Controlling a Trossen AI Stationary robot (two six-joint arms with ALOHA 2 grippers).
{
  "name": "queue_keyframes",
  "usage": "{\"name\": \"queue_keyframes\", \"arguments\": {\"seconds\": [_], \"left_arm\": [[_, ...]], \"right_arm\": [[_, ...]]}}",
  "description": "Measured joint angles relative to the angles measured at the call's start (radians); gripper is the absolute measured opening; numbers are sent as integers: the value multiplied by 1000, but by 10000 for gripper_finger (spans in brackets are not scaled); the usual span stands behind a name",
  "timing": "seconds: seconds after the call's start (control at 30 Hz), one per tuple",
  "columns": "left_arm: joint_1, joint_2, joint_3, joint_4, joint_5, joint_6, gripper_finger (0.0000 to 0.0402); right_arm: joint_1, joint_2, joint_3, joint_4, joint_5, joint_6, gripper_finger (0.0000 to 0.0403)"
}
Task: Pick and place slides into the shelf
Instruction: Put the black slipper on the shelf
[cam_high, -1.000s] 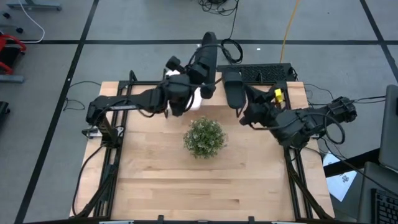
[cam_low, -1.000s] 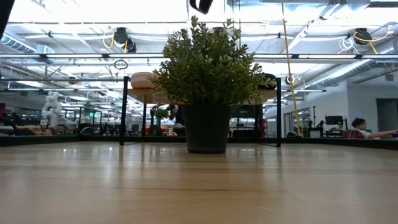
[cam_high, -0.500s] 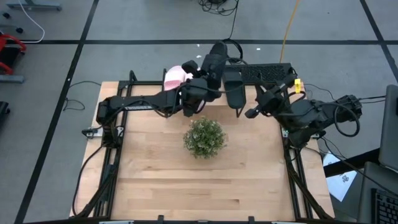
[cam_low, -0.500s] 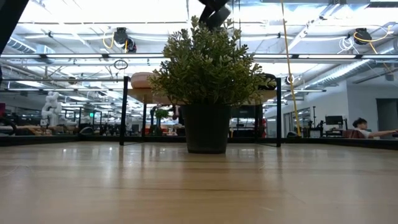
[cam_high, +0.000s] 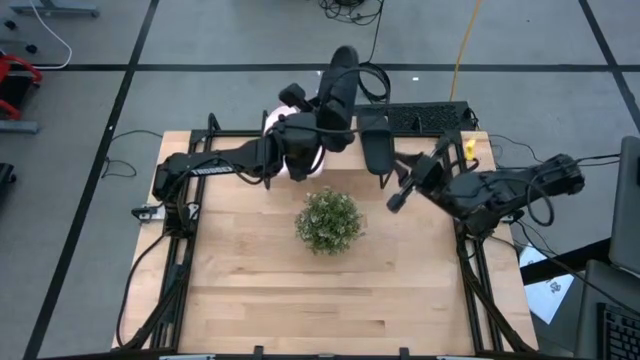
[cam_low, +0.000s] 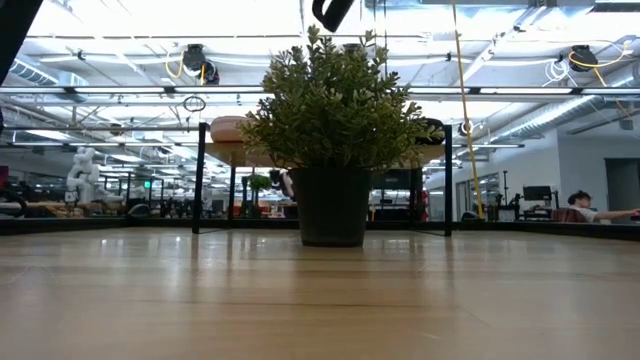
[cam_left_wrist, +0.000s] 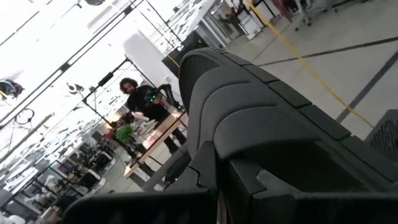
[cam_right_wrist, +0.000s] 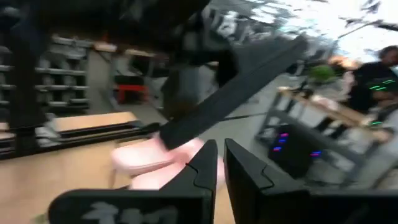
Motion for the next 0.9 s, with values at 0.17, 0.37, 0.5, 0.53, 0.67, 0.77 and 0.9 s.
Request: {"name": "queue_keyframes", "arguments": {"seconds": [0.17, 0.37, 0.5, 0.53, 0.67, 0.77, 0.9], "left_arm": [[-5, 0, 21, -2, 23, 55, 1], [-37, 7, 21, -14, 57, 92, 1], [-60, 7, 21, -11, 114, 95, 1], [-64, 7, 21, -11, 122, 95, 1], [-76, 8, 21, -12, 131, 105, 1], [-79, 8, 21, -12, 132, 108, 1], [-84, 8, 21, -14, 131, 123, 0]], "right_arm": [[-12, -29, -85, 103, -18, 17, 45], [-55, -81, -137, 287, -98, -94, 99], [-97, -99, -139, 299, -153, -102, 139], [-106, -100, -139, 298, -154, -101, 148], [-145, -99, -140, 298, -229, -69, 180], [-179, -99, -140, 299, -301, -11, 197], [-222, -99, -140, 339, -309, 3, 213]]}}
